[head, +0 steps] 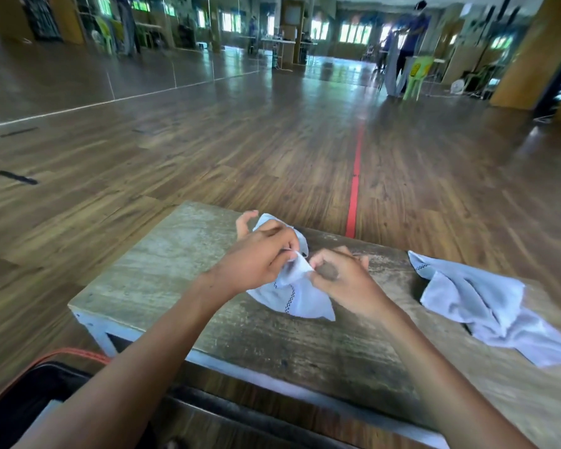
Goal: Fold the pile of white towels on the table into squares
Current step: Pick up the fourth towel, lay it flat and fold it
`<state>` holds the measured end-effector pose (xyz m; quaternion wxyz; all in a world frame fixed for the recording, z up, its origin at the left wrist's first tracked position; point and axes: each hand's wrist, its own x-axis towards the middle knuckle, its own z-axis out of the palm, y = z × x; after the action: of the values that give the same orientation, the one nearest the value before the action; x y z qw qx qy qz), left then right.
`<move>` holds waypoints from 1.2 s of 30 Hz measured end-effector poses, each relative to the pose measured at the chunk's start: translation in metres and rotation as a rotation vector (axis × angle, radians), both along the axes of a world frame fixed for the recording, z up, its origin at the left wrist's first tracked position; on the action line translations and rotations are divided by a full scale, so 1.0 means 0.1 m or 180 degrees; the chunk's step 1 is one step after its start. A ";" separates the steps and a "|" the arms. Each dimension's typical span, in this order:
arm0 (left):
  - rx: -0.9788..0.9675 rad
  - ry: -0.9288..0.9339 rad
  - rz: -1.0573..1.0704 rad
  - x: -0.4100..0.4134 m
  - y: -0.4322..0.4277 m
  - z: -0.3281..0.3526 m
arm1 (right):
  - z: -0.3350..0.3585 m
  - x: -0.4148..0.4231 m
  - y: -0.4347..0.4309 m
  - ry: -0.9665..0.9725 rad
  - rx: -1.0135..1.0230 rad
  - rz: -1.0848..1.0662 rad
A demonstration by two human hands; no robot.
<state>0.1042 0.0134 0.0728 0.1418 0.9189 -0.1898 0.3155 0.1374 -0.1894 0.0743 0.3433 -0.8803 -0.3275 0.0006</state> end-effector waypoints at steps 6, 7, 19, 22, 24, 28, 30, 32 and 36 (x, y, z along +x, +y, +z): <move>0.0678 -0.0021 0.0173 -0.13 -0.02 0.03 | 0.09 -0.11 -0.22 0.0229 -0.0500 -0.0148; 0.0794 0.0085 0.0212 -0.14 -0.01 0.01 | 0.09 -0.09 -0.27 0.0129 -0.0712 -0.0194; 0.0575 -0.0019 0.0470 -0.09 0.27 -0.03 | 0.21 0.09 -0.73 0.0242 -0.0733 -0.0581; 0.0582 0.0250 0.0458 -0.07 0.27 -0.02 | 0.14 0.17 -0.71 -0.0019 -0.1058 -0.0620; 0.0613 0.0833 0.0529 -0.08 0.28 -0.02 | 0.11 0.24 -0.72 -0.0204 -0.1333 -0.0648; 0.0625 0.1532 0.0690 -0.09 0.41 -0.06 | 0.11 0.27 -0.77 -0.0409 -0.1895 -0.0674; 0.0608 0.1534 0.0754 -0.10 0.49 -0.08 | 0.11 0.28 -0.80 -0.0518 -0.1953 -0.0772; 0.0652 0.1528 0.0810 -0.12 0.53 -0.07 | 0.10 0.28 -0.83 -0.0440 -0.1795 -0.0813; 0.0644 0.1505 0.0833 -0.17 0.59 -0.07 | 0.15 0.25 -0.83 -0.0218 -0.1474 -0.0736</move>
<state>0.0868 0.0725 0.0658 0.0478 0.9931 -0.0618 0.0877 0.1621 -0.2720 0.0890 0.1191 -0.9665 -0.2272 0.0064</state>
